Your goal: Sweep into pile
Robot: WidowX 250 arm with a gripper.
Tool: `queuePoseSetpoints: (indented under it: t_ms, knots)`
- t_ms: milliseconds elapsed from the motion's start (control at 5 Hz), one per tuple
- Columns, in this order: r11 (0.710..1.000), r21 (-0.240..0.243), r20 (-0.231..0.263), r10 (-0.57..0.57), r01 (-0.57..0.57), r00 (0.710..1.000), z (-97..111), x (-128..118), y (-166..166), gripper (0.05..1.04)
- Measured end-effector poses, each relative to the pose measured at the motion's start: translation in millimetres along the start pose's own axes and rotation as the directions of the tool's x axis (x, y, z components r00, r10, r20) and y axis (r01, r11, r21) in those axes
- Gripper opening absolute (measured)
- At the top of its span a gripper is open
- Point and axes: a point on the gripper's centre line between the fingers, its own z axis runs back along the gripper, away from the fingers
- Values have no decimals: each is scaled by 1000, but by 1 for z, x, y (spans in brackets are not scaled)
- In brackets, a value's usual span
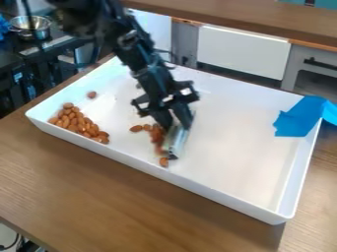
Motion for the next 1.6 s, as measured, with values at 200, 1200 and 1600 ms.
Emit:
queuePoseSetpoints:
  t_ms: [200,1200,1600]
  knots:
    - [998,9,7,61,-61,998,14,1,31,362]
    - [977,62,93,196,-202,976,69,13,37,362]
    - [988,-60,-24,144,-145,989,54,-3,-53,362]
